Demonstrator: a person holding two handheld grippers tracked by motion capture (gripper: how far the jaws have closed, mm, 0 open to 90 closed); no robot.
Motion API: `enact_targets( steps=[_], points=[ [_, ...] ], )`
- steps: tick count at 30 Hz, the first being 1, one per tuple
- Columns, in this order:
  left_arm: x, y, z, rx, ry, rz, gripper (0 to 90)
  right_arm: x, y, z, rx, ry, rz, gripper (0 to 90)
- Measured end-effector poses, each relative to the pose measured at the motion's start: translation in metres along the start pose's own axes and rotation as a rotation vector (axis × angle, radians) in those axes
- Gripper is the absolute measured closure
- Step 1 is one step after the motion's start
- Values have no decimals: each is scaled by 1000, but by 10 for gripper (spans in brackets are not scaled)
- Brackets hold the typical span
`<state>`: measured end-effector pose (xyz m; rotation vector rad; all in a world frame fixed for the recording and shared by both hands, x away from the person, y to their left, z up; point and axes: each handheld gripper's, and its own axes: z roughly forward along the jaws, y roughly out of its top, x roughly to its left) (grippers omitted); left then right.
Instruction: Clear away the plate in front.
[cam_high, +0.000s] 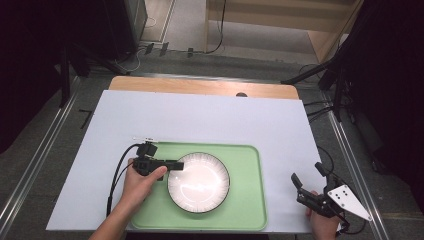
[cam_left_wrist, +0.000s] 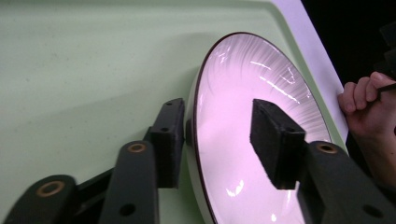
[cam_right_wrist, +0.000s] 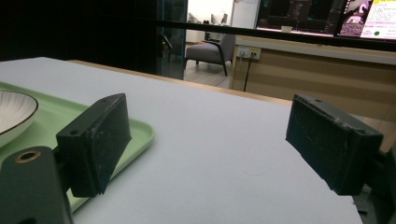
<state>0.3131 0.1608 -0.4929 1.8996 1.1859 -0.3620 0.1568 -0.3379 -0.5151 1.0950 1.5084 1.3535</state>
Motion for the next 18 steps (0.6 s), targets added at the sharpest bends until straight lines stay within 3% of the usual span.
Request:
enact_targets(
  steps=[3,7,9,12,16,18],
  points=[
    [-2,0,-4,-37,-26,22,414,0,0,0,0,-1,-1,145],
    [-6,-1,-10,-76,-50,55,359,0,0,0,0,-2,-1,145],
    [-7,-1,-13,-97,-48,73,275,0,0,0,0,-2,-5,144],
    [-9,-2,-18,-141,-48,103,230,0,0,0,0,-2,-5,145],
    [-13,-3,-26,-193,-36,159,38,0,0,0,0,-3,-2,144],
    [-14,-5,-32,-238,-25,184,0,0,0,0,-1,-4,-1,145]
  ],
)
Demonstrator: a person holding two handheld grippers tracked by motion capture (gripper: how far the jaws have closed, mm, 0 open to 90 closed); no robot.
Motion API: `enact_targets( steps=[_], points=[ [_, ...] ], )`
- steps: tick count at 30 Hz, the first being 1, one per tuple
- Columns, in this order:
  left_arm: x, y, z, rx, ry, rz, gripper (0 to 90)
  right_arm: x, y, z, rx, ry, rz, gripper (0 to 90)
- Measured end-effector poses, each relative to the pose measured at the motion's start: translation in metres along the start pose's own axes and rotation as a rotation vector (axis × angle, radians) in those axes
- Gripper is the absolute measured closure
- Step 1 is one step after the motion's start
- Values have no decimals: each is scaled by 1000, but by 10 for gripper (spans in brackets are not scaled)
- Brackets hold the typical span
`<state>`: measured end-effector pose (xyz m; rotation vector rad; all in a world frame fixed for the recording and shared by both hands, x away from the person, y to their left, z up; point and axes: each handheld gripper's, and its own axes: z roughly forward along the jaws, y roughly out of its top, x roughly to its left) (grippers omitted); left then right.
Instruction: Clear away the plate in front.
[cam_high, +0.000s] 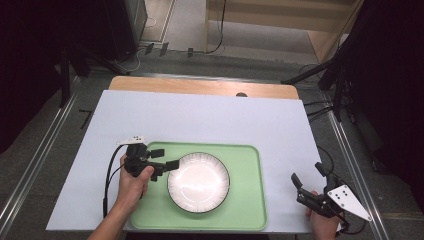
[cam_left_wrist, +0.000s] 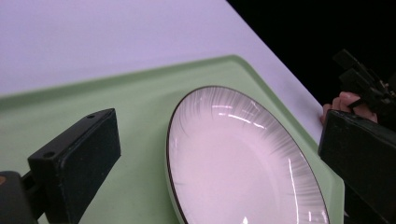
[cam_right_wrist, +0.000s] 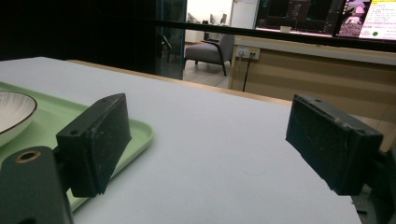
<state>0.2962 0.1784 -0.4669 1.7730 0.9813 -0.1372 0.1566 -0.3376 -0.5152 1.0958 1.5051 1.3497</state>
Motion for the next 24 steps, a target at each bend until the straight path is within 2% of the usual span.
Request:
enact_targets(
  steps=[2,5,9,11,13,19,24],
  points=[
    [-2,0,-6,-38,26,27,0,0,0,0,0,-1,0,145],
    [-4,1,-14,-76,42,53,0,0,0,0,-1,-3,-1,145],
    [-3,-1,-25,-114,53,79,0,0,0,0,-1,-3,-4,144],
    [-3,-3,-32,-155,79,87,0,0,0,0,0,-3,-4,144],
    [-2,-5,-37,-177,77,98,0,0,0,0,1,-4,-5,145],
    [-1,-10,-52,-220,107,135,4,1,0,1,3,-3,-5,145],
    [2,-14,-63,-243,132,148,6,1,0,1,3,-3,-5,144]
  ],
)
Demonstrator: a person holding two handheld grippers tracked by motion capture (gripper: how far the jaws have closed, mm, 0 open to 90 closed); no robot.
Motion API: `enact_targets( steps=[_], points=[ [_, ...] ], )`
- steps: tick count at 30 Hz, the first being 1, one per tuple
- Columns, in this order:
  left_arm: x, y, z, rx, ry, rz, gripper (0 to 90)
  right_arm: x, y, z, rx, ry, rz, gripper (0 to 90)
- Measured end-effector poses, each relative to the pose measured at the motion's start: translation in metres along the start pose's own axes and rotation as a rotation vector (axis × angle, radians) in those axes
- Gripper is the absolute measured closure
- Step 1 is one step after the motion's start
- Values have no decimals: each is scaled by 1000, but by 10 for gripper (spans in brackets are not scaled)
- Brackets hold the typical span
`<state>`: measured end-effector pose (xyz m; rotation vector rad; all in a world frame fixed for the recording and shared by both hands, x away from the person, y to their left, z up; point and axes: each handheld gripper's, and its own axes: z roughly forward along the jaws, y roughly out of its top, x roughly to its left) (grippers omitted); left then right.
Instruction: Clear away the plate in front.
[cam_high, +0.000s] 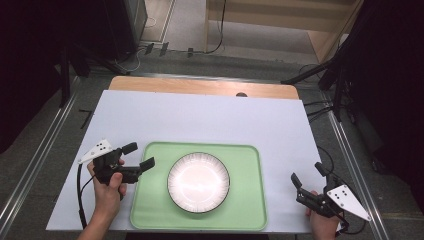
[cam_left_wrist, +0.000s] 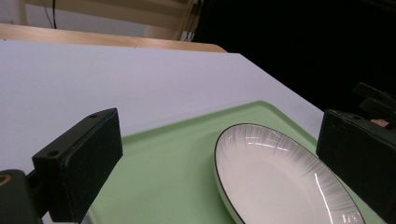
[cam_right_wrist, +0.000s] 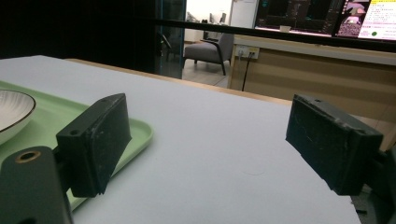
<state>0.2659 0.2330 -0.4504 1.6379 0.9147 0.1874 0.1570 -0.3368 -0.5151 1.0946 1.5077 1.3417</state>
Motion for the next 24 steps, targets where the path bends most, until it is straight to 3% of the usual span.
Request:
enact_targets(
  steps=[1,3,8,24],
  points=[
    [0,-1,-3,-9,18,6,6,0,0,0,0,0,0,145],
    [2,-3,-8,-31,9,14,5,0,0,0,0,0,-1,145],
    [4,-7,-19,-51,31,45,5,0,0,0,-1,0,-2,145],
    [20,-21,-45,-64,107,34,5,0,0,0,1,-1,-3,145]
  ],
)
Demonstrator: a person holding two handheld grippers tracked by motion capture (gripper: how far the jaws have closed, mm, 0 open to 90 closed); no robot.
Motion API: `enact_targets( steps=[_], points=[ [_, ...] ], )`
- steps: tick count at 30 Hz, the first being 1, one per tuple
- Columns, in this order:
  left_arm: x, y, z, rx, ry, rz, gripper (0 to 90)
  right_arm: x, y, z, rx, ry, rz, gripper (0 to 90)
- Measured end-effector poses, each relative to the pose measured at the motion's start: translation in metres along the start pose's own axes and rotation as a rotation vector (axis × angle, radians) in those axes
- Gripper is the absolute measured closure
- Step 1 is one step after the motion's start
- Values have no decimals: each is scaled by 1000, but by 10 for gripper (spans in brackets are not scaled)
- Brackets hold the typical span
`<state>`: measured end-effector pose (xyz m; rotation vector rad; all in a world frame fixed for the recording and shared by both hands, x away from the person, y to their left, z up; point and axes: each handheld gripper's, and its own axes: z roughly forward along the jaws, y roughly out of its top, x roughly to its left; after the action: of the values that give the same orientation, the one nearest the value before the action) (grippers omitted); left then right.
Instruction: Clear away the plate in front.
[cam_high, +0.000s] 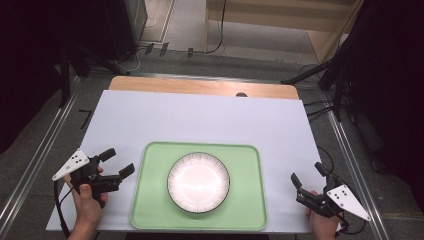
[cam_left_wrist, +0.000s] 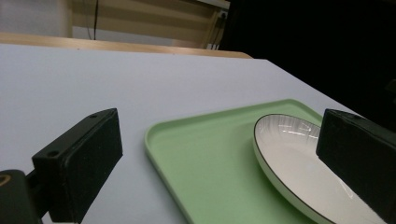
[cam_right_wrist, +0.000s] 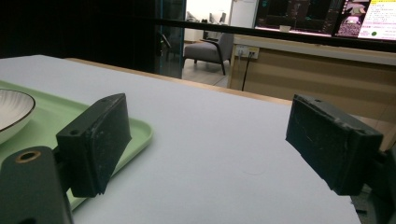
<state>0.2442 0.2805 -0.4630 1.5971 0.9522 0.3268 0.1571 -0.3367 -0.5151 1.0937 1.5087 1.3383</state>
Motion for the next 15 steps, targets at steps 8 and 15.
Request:
enact_targets(
  steps=[8,15],
  points=[
    [7,-7,-11,6,30,-10,5,0,0,0,0,0,0,145],
    [10,-12,-22,11,73,-5,5,0,0,0,0,-1,0,145]
  ],
)
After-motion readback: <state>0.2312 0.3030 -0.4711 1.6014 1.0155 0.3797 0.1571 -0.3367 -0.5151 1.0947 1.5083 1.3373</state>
